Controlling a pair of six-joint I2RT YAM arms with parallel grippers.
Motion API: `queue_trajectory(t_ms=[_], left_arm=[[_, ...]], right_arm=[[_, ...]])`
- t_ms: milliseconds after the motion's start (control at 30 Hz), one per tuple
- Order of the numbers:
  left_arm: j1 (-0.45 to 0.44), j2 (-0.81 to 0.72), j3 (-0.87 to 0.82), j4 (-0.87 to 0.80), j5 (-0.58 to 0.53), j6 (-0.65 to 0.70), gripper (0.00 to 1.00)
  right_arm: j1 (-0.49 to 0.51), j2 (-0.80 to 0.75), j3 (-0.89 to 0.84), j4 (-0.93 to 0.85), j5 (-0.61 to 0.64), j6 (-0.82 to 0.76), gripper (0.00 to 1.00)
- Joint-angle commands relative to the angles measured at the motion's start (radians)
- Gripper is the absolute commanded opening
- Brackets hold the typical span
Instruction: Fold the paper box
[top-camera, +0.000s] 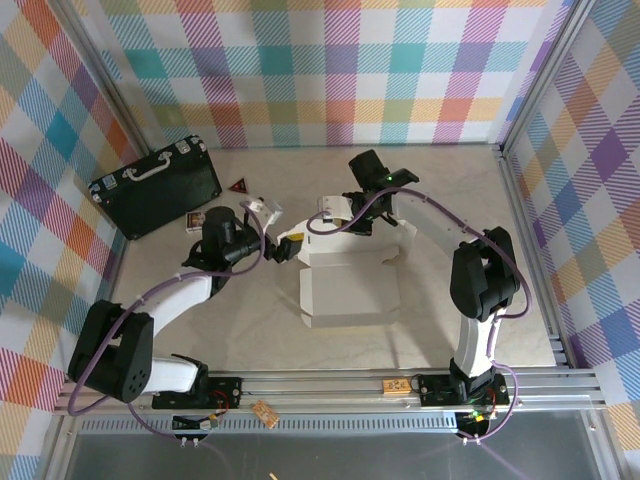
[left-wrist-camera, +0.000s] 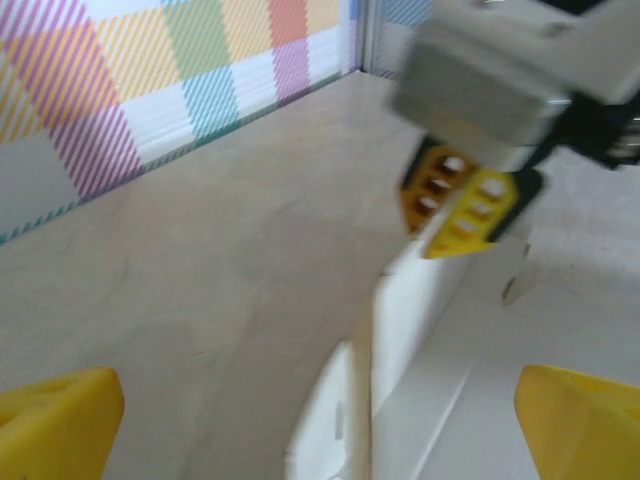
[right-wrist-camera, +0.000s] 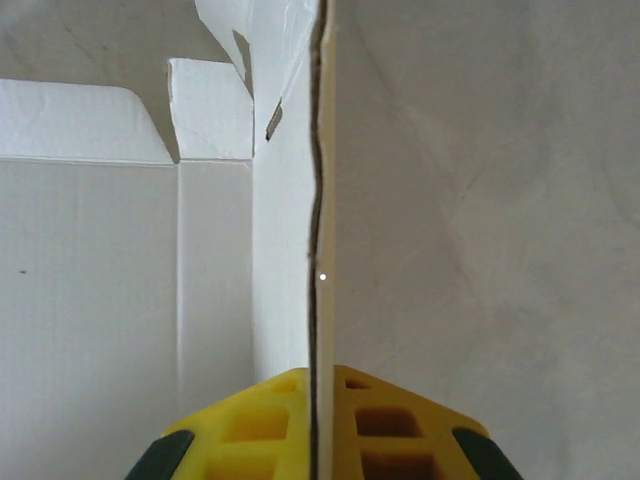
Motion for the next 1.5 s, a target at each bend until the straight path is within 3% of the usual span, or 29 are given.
queue_trajectory(t_ms=[0,100,233,400,533,733,867,1033,1200,1467], left_arm=[[-0.038,-0.029,-0.016,0.088,-0.085,0.085,0.98],[-0.076,-0.002,0.020,0.017,-0.132,0.128,0.94],[-0.108,0.038,0.008,0.076,-0.215,0.148,0.85],[-0.129,0.092,0.032,0.096,-0.207,0.135,0.59],[-0.158,0.107,0.036,0.100,-0.230,0.151,0.26],[-0.174,0.102,0.033,0.069,-0.256,0.213,0.06],[-0.175,0.093,0.032,0.029,-0.249,0.269,0.01],[-0.175,0.090,0.042,0.026,-0.250,0.308,0.00],[-0.175,0.091,0.063,0.013,-0.243,0.324,0.00],[-0.176,0.075,0.051,0.037,-0.228,0.290,0.04]], right_arm=[[0.009,0.042,-0.043,0.073,-0.048,-0.020,0.05],[0.010,0.016,-0.076,0.109,-0.065,-0.005,0.07],[0.010,0.001,-0.080,0.106,-0.078,0.002,0.10],[0.014,-0.003,-0.084,0.106,-0.077,0.022,0.13],[0.016,-0.021,-0.111,0.117,-0.077,0.038,0.19],[0.016,-0.123,-0.208,0.189,-0.057,0.096,0.37],[0.016,-0.276,-0.367,0.332,-0.072,0.078,0.45],[0.016,-0.376,-0.491,0.431,-0.099,0.006,0.44],[0.032,-0.336,-0.462,0.377,-0.046,-0.021,0.31],[0.097,-0.335,-0.564,0.626,0.190,-0.042,0.01]])
